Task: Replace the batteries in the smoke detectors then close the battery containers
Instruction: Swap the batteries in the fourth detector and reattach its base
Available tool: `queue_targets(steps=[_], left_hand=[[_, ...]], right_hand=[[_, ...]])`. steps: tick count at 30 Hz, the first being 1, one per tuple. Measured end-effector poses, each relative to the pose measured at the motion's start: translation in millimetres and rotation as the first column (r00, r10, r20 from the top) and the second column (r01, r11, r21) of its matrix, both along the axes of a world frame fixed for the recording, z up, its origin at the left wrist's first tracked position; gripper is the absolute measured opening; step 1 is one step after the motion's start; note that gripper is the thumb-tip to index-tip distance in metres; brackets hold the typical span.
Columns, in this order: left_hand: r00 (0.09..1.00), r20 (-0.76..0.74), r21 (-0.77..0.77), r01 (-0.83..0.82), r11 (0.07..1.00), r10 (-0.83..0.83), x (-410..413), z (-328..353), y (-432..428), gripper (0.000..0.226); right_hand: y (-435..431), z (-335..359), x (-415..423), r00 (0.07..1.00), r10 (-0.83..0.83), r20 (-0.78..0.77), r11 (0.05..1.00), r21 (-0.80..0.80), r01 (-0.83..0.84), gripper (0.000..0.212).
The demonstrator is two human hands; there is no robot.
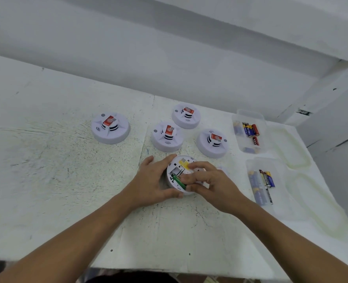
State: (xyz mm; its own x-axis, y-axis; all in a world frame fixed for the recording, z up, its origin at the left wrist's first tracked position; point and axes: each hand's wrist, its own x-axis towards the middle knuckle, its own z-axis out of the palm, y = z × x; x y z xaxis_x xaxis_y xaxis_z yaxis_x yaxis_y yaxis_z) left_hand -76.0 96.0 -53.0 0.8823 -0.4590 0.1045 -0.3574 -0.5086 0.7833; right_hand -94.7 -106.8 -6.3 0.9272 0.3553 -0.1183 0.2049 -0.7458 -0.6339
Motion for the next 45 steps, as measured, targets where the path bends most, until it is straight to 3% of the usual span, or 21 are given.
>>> queue_targets(steps=[11,16,21,26,28,31,33,39,45], left_hand=[[0.999,0.032,-0.009,-0.015,1.000,0.015,1,-10,-1,0.098],[0.999,0.033,-0.023,-0.022,1.000,0.022,1,-12,-1,0.094],[0.999,0.043,-0.022,-0.016,1.000,0.017,0,-10,0,0.092],[0.996,0.085,0.010,-0.011,1.000,0.010,0,-13,-1,0.092],[0.996,0.093,-0.020,-0.007,1.000,0.009,0,-13,0,0.089],[0.991,0.136,-0.108,0.001,0.994,0.013,-1,-6,-1,0.078],[0.979,0.200,-0.170,-0.009,0.985,0.044,-1,0,-1,0.077],[0.957,0.279,-0.229,-0.017,0.973,0.082,-4,6,3,0.081],[0.955,0.284,-0.223,-0.026,0.975,0.090,-3,-1,5,0.084]], right_hand=[[0,-6,3,1.000,0.009,0.009,1.000,0.029,-0.009,0.023],[4,-5,2,0.994,0.042,0.097,0.994,0.094,-0.051,0.016],[14,-2,-4,0.968,-0.251,-0.031,0.950,0.182,0.252,0.021],[21,8,-6,0.857,-0.435,-0.276,0.864,0.138,0.483,0.065],[22,9,-6,0.828,-0.417,-0.375,0.843,0.182,0.506,0.069],[21,17,-4,0.821,-0.341,-0.458,0.761,0.379,0.527,0.048],[22,21,-3,0.823,-0.279,-0.494,0.728,0.451,0.517,0.046],[25,20,0,0.803,-0.087,-0.590,0.691,0.545,0.475,0.058],[28,14,2,0.792,-0.025,-0.610,0.616,0.615,0.492,0.058]])
